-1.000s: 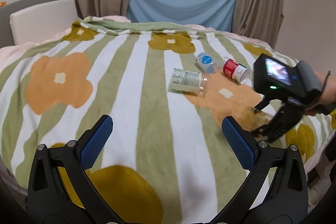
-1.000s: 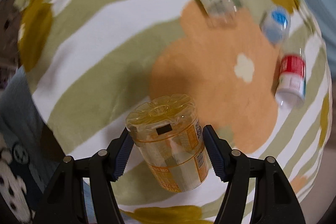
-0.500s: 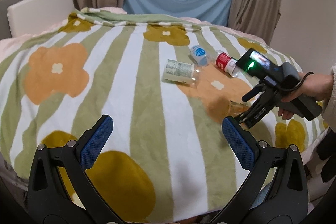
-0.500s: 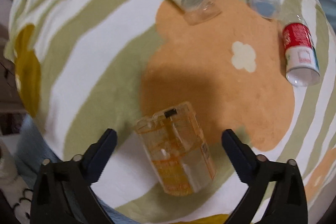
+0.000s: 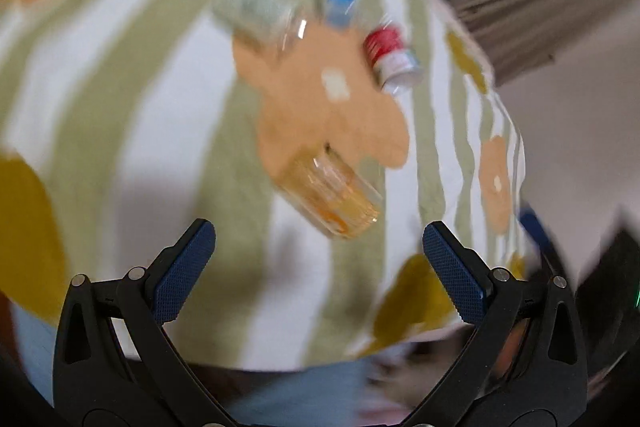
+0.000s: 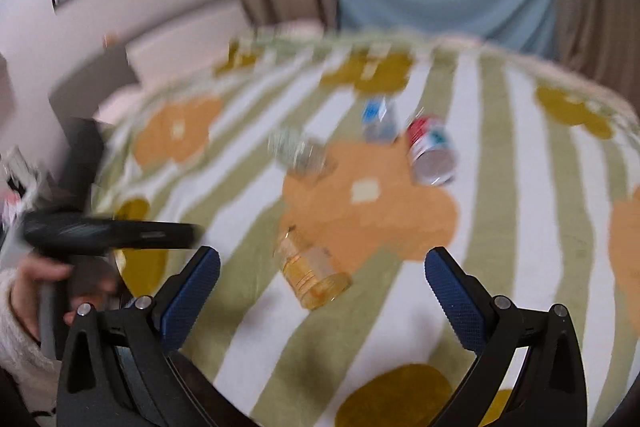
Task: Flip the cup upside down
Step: 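Move the left gripper to the orange cup and close on its body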
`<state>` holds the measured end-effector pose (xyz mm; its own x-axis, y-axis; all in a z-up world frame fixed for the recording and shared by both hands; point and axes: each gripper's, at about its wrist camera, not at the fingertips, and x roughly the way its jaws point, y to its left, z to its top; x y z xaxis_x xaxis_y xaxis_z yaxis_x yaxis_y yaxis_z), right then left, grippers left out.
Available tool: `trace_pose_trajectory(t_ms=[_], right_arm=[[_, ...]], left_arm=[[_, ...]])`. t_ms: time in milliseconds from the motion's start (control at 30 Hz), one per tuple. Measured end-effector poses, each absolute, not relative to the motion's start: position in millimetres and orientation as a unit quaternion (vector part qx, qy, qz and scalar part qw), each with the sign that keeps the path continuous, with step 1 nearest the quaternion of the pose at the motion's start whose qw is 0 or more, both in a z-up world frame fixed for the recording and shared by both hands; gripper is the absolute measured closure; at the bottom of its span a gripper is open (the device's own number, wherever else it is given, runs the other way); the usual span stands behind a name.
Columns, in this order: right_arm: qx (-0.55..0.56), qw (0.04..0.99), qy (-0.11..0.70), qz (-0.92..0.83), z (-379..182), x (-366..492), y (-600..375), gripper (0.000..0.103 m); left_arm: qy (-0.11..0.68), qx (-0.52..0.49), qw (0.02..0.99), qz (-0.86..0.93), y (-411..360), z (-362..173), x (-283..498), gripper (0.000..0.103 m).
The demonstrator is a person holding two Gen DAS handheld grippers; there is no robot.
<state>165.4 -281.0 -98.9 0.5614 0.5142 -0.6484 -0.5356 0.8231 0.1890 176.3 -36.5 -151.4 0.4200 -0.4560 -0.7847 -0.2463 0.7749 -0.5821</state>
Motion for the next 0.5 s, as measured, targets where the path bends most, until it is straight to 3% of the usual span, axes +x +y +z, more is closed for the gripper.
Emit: trace_pose_trajectory(t_ms=[133, 400, 500], right_arm=[[0.049, 0.905, 0.306, 0.291, -101.8, 126.4, -327.1, 0.001], [0.092, 0.908, 0.3, 0.278, -136.7, 92.1, -367.3, 0.001], [0.1, 0.905, 0.301, 0.283, -144.3, 88.6, -378.7, 0.0]], left_arm=[[0.572, -0.419, 0.705, -0.013, -59.9, -200.9, 198.2, 0.007], [0.567, -0.452, 0.687, 0.047, -84.4, -227.4, 221.6, 0.011], [0.575, -0.454, 0.678, 0.058, -82.6, -234.4, 227.7, 0.023]])
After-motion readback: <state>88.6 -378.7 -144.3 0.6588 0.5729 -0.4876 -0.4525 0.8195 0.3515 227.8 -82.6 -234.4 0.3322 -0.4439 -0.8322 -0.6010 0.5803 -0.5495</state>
